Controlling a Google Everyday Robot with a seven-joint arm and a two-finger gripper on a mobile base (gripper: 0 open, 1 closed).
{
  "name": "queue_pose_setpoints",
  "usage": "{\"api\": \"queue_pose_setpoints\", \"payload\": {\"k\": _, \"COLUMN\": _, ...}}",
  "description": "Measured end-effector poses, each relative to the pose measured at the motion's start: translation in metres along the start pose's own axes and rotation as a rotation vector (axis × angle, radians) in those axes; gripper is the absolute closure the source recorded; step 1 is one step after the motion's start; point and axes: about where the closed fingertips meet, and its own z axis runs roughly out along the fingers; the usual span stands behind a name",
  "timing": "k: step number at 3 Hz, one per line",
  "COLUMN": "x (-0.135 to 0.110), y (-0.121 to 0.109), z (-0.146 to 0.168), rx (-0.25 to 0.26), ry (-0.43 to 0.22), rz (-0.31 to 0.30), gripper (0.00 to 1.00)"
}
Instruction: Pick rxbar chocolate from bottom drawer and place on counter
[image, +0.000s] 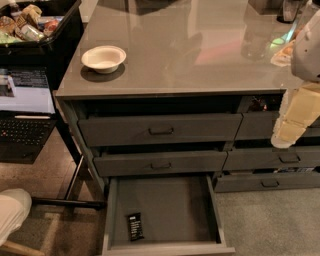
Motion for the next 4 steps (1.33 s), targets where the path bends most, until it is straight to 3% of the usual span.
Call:
{"api": "queue_pose_setpoints", "payload": {"k": 2, "x": 0.003, "y": -0.004, "z": 0.016, "rx": 0.034, "ry": -0.027, "rz": 0.013, "gripper": 0.0}}
{"api": "queue_pose_setpoints", "payload": {"k": 3, "x": 0.01, "y": -0.007, "z": 0.067, "rx": 0.042, "ry": -0.103, "rz": 0.048, "gripper": 0.0}}
{"api": "queue_pose_setpoints", "payload": {"k": 4, "x": 0.01, "y": 0.003, "z": 0.14, "rx": -0.002, "ry": -0.232, "rz": 0.079, "gripper": 0.0}}
